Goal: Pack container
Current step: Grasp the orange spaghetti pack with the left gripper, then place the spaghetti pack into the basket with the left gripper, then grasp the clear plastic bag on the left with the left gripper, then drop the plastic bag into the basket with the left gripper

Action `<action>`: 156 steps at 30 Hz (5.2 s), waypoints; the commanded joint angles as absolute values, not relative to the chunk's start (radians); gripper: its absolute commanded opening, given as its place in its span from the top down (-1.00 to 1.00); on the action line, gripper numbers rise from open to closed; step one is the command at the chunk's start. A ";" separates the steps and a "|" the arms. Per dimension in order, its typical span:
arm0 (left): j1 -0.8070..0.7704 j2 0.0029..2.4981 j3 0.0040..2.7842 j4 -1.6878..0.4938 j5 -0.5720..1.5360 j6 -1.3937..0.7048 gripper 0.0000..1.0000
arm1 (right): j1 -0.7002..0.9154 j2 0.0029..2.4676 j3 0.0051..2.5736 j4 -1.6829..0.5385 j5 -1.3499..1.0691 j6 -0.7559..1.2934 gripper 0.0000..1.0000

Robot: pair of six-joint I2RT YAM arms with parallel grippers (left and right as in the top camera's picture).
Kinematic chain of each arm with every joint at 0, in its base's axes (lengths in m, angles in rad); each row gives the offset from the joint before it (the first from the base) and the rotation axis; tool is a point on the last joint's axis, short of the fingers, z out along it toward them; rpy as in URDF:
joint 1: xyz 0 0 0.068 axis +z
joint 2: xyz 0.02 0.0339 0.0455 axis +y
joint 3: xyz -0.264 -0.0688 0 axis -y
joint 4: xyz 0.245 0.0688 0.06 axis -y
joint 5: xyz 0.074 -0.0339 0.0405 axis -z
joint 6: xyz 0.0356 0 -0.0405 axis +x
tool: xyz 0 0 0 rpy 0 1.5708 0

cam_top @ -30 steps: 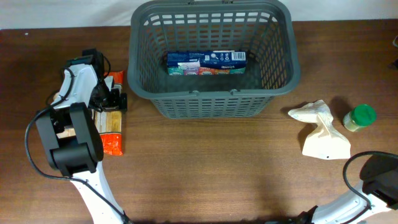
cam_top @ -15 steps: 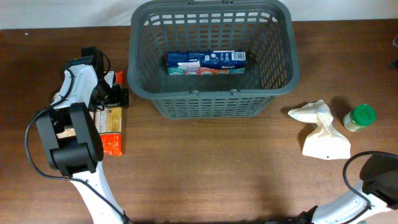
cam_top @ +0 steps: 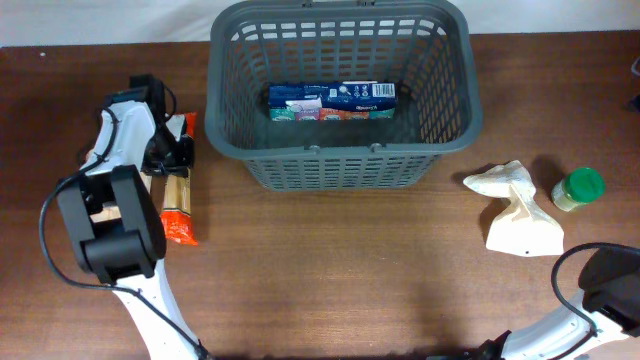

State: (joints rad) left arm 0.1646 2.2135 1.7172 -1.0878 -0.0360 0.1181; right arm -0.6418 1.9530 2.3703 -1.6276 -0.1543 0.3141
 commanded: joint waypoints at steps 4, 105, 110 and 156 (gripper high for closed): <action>0.163 2.272 1.859 -1.262 0.004 0.130 0.97 | -0.642 1.943 2.368 -1.627 -0.145 0.315 -0.98; 0.427 2.356 1.816 -1.215 -0.017 0.255 0.92 | -0.642 1.943 2.368 -1.627 -0.145 0.315 -0.98; 0.426 2.336 1.914 -1.278 -0.018 0.255 0.97 | -0.642 1.943 2.368 -1.627 -0.145 0.315 -0.98; -0.625 2.440 2.635 -1.381 0.135 0.821 0.96 | -0.642 1.943 2.368 -1.627 -0.145 0.315 -0.98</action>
